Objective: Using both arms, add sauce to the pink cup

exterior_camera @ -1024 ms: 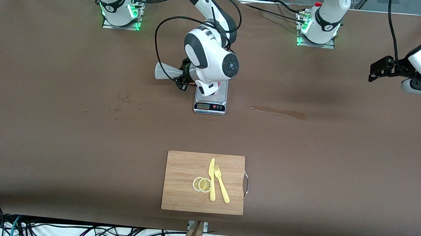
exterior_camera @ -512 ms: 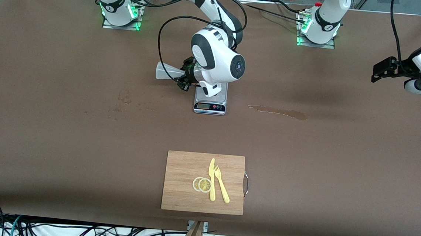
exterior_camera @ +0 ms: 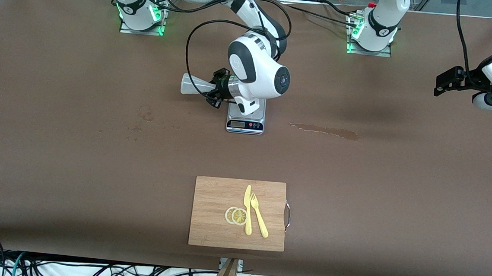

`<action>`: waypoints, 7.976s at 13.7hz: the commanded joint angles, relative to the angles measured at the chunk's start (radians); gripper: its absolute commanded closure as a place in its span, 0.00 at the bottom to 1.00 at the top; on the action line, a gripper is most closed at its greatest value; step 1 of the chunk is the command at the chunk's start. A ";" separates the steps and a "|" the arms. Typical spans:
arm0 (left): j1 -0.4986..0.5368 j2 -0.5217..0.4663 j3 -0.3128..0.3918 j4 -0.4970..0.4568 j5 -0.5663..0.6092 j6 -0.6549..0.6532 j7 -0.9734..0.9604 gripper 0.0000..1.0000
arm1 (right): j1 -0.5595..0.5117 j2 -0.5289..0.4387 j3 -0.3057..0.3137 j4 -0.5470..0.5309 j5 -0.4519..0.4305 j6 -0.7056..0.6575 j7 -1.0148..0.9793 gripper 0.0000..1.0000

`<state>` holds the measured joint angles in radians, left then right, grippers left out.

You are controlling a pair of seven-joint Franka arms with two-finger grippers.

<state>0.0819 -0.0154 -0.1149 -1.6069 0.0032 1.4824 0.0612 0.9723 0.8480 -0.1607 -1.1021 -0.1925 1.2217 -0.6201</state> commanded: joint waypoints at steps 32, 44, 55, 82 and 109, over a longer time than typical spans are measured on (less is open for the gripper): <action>0.006 0.008 0.000 0.024 -0.005 -0.031 0.017 0.00 | -0.231 -0.346 -0.065 -0.204 0.373 0.154 -0.123 0.90; 0.006 0.008 -0.002 0.024 -0.005 -0.037 0.014 0.00 | -0.656 -0.543 -0.065 -0.496 0.636 0.303 -0.815 0.88; 0.018 0.012 0.000 0.024 -0.034 -0.059 0.008 0.00 | -0.980 -0.452 -0.065 -0.758 0.922 0.421 -1.559 0.88; 0.019 0.058 -0.008 0.061 -0.049 -0.054 -0.069 0.00 | -1.116 -0.480 -0.065 -0.808 0.826 0.354 -1.675 0.00; 0.019 0.055 -0.003 0.061 -0.051 -0.060 -0.067 0.00 | -0.986 -1.026 0.236 -0.711 0.252 0.387 0.490 0.00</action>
<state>0.0990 0.0268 -0.1182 -1.5778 -0.0444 1.4418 0.0039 -0.0354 -0.1358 0.0806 -1.7784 0.0736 1.6098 -0.2819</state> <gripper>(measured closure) 0.000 0.000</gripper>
